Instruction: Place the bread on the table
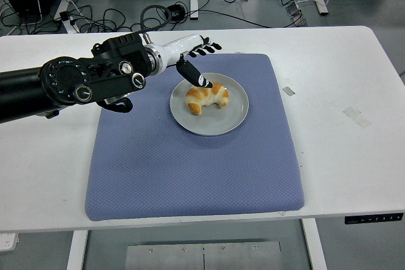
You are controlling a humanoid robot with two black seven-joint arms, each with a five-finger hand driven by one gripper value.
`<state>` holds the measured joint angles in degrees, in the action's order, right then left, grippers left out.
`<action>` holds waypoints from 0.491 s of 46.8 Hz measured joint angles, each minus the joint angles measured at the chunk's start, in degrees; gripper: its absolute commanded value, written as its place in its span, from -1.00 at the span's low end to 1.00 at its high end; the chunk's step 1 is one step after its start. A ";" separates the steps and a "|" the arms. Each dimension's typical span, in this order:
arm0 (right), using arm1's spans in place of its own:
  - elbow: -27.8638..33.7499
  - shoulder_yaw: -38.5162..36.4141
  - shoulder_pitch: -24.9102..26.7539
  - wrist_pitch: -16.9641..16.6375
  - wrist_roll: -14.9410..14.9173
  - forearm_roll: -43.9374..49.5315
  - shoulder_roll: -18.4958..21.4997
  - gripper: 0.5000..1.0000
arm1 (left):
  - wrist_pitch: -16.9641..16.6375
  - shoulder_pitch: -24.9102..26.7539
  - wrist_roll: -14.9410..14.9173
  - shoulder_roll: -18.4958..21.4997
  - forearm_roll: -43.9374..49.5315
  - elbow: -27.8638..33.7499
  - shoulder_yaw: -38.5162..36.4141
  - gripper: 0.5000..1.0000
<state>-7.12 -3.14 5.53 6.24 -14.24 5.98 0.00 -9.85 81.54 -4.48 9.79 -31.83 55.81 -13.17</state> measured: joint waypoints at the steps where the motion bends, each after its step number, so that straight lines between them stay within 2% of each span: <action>1: 0.00 0.00 0.00 0.00 0.01 0.00 0.00 1.00 | 0.00 -0.17 0.00 -0.01 0.00 -0.09 0.00 0.62; 23: 0.00 -0.02 0.01 0.00 0.01 0.00 0.00 1.00 | -0.14 -3.22 0.32 -1.18 -0.16 -1.23 0.70 0.61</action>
<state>-7.12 -3.16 5.54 6.24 -14.24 5.98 0.00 -10.00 78.32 -4.16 8.61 -31.99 54.58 -12.47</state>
